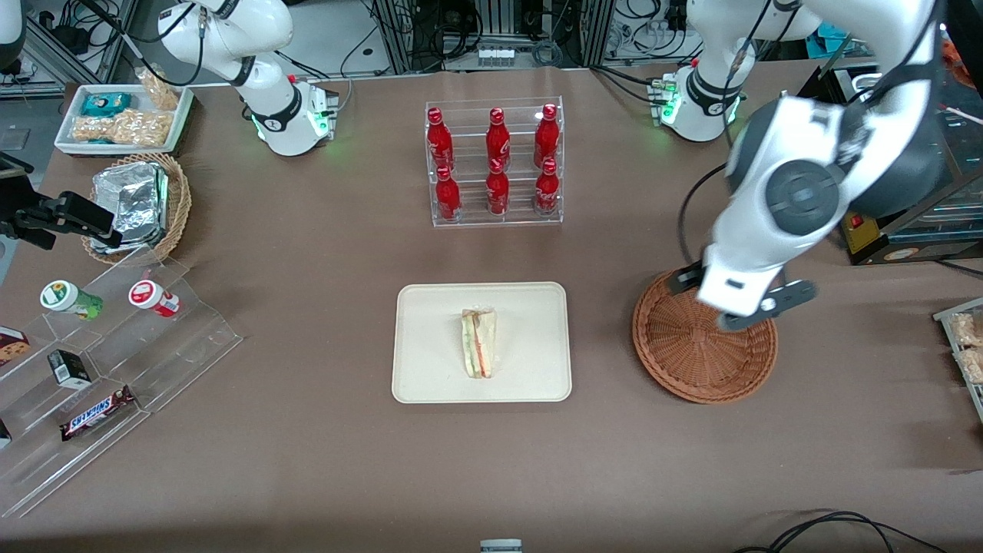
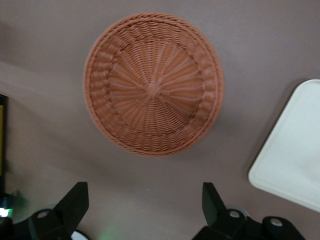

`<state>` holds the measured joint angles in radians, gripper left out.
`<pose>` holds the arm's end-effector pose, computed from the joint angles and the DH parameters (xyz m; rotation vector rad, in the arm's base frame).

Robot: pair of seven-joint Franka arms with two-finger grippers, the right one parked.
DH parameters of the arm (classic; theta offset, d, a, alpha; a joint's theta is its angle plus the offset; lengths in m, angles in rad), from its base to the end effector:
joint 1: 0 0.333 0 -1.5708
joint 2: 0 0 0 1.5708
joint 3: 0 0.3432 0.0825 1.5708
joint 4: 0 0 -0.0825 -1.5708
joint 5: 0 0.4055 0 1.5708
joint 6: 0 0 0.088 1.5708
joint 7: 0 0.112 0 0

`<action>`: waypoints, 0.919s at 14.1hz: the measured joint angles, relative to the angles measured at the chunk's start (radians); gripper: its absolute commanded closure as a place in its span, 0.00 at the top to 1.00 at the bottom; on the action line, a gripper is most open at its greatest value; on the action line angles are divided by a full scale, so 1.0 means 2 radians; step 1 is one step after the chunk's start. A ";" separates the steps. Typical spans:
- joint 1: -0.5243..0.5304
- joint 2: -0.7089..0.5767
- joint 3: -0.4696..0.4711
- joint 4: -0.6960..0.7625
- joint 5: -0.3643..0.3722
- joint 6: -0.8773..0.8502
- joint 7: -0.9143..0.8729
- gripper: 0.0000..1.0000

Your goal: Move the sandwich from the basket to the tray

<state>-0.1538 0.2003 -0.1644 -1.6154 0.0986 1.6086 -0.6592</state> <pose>0.5996 -0.1781 0.5087 -2.9403 -0.4852 0.2239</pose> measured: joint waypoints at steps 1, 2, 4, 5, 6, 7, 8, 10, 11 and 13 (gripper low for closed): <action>0.013 -0.014 0.000 -0.006 -0.002 -0.012 0.027 1.00; 0.024 -0.025 0.000 -0.010 -0.005 -0.022 0.053 1.00; 0.043 -0.044 0.001 -0.014 -0.011 -0.033 0.103 1.00; 0.047 -0.053 0.006 -0.015 -0.014 -0.037 0.126 1.00; 0.049 -0.063 0.015 -0.015 -0.017 -0.039 0.150 1.00; 0.050 -0.074 0.022 -0.015 -0.020 -0.040 0.176 1.00; 0.051 -0.084 0.028 -0.016 -0.025 -0.041 0.203 1.00; 0.052 -0.102 0.050 -0.016 -0.042 -0.042 0.268 1.00; 0.054 -0.109 0.061 -0.016 -0.047 -0.042 0.300 1.00; 0.072 -0.116 0.071 -0.010 -0.049 -0.040 0.339 1.00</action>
<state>-0.0108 -0.0310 -0.0232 -1.6361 0.0008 1.5276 0.0182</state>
